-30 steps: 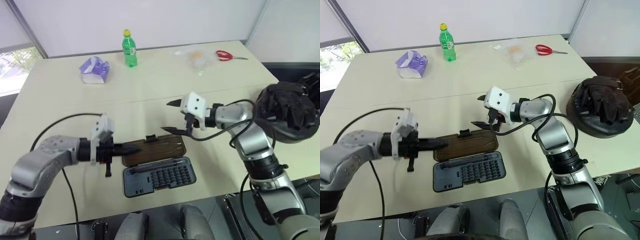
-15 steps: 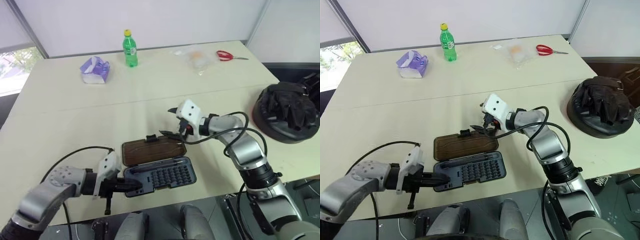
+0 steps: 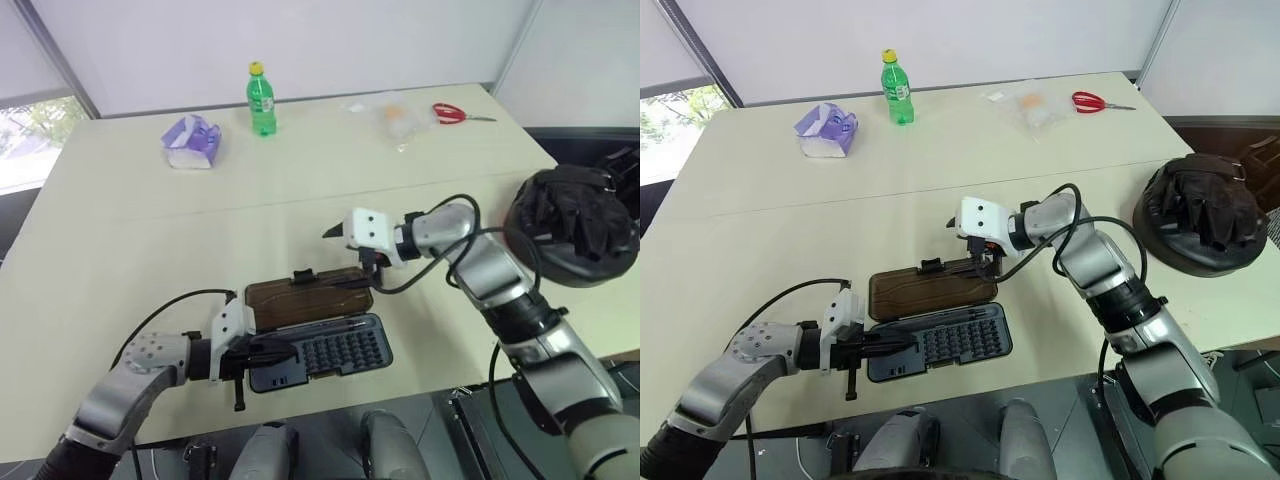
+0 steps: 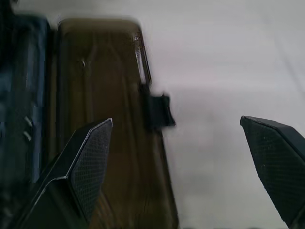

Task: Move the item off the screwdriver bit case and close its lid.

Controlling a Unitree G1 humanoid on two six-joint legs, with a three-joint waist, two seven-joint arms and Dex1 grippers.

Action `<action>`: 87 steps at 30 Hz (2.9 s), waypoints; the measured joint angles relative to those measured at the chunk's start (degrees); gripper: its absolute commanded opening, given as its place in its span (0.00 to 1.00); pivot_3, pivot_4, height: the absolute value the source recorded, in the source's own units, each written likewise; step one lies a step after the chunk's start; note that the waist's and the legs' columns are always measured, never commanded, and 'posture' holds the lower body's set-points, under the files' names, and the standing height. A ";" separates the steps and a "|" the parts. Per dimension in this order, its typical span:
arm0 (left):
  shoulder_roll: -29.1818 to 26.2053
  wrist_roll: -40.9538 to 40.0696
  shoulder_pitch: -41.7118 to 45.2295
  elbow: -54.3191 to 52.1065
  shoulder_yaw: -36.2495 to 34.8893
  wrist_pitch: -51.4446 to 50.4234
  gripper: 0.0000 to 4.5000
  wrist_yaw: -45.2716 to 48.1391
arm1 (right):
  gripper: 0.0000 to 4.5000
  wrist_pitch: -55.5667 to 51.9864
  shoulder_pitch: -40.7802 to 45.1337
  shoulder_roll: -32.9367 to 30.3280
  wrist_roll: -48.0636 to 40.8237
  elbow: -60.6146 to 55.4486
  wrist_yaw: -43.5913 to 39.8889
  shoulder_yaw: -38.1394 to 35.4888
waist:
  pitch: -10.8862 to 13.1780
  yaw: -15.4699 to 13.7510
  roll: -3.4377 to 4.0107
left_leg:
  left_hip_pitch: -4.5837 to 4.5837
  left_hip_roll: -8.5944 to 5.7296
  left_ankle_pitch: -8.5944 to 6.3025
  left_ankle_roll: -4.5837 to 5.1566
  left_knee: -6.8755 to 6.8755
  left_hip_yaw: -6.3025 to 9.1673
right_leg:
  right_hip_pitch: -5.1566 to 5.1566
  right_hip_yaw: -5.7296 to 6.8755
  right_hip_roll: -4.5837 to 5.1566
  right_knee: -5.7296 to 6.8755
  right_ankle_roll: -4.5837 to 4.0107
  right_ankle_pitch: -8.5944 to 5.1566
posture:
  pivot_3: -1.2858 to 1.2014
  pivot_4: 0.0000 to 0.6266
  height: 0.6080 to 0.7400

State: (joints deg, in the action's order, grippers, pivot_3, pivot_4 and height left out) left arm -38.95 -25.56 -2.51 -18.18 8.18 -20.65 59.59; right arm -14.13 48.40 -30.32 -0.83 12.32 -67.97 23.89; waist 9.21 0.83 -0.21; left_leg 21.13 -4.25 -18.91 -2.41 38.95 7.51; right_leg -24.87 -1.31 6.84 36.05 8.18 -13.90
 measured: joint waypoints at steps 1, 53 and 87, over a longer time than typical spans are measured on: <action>-0.09 0.00 -0.16 0.02 -0.12 0.16 0.00 0.00 | 0.99 0.60 1.51 1.53 0.21 3.83 -0.30 0.25 | -0.01 0.15 0.02 | -0.04 0.01 0.00 0.00 -0.01 -0.03 | 0.01 -0.01 0.00 0.00 0.00 0.00 | 0.52 0.24 1.00; 0.81 -4.89 0.11 -0.13 -5.16 -7.28 0.00 -5.68 | 0.00 21.84 1.61 5.85 13.56 17.63 1.44 2.05 | -0.43 0.18 0.50 | -0.69 0.07 -0.11 0.20 -0.31 0.05 | 0.38 -0.02 -0.12 0.08 -0.05 0.00 | 0.52 0.24 1.00; 5.49 -7.25 18.59 19.94 -11.30 -13.52 0.00 -12.47 | 0.00 9.42 -7.26 -0.72 15.02 -14.81 6.18 0.11 | -0.26 0.04 0.30 | -0.46 0.04 0.13 -0.22 -0.82 -0.04 | 0.12 0.03 -0.05 -0.38 -0.04 0.00 | 0.52 0.24 1.00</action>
State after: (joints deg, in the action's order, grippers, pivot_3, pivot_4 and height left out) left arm -33.46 -32.82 16.08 1.76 -3.12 -34.18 47.11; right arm -4.72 41.13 -31.03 14.19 -2.49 -61.79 23.99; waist 8.95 0.86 0.09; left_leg 20.68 -4.21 -18.79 -2.63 38.13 7.48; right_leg -24.75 -1.28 6.79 35.67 8.14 -13.89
